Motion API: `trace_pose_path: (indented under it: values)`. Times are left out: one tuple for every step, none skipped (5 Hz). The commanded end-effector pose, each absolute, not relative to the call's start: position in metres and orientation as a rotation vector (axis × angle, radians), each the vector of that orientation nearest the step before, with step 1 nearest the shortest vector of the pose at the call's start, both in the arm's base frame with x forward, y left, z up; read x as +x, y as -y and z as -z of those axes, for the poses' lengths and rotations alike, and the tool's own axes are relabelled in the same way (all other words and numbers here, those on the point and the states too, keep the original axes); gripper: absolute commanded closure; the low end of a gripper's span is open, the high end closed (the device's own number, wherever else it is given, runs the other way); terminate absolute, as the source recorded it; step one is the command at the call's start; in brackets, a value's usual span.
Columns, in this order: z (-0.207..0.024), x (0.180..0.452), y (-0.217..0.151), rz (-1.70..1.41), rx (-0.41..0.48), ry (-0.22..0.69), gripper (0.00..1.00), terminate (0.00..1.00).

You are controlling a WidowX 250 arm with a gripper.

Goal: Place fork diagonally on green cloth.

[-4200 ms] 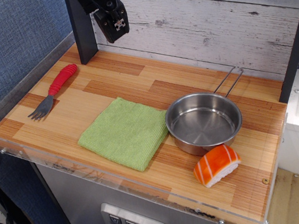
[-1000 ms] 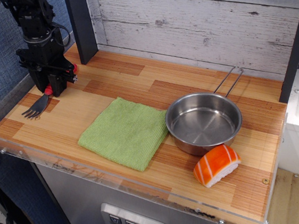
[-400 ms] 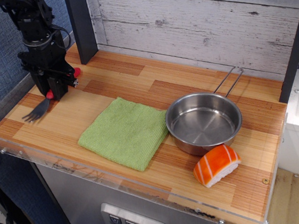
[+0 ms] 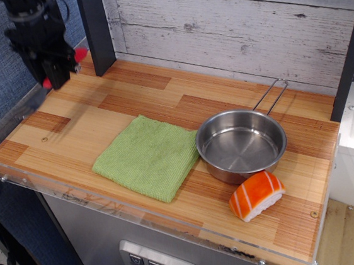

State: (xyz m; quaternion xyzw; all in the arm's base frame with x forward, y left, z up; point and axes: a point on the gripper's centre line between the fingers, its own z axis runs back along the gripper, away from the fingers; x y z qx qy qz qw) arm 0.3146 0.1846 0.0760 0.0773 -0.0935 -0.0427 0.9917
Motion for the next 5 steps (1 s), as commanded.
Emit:
trace_pose_path:
  values:
    - [-0.136, 0.316, -0.142, 0.215, 0.169, 0.320, 1.00, 0.00]
    - [-0.144, 0.319, -0.110, 0.332, 0.168, 0.338, 1.00, 0.00]
    - [-0.144, 0.320, -0.085, 0.414, 0.162, 0.347, 1.00, 0.00]
    - [-0.136, 0.317, -0.071, 0.464, 0.156, 0.334, 1.00, 0.00]
    - [-0.125, 0.312, -0.058, 0.525, 0.159, 0.308, 1.00, 0.00]
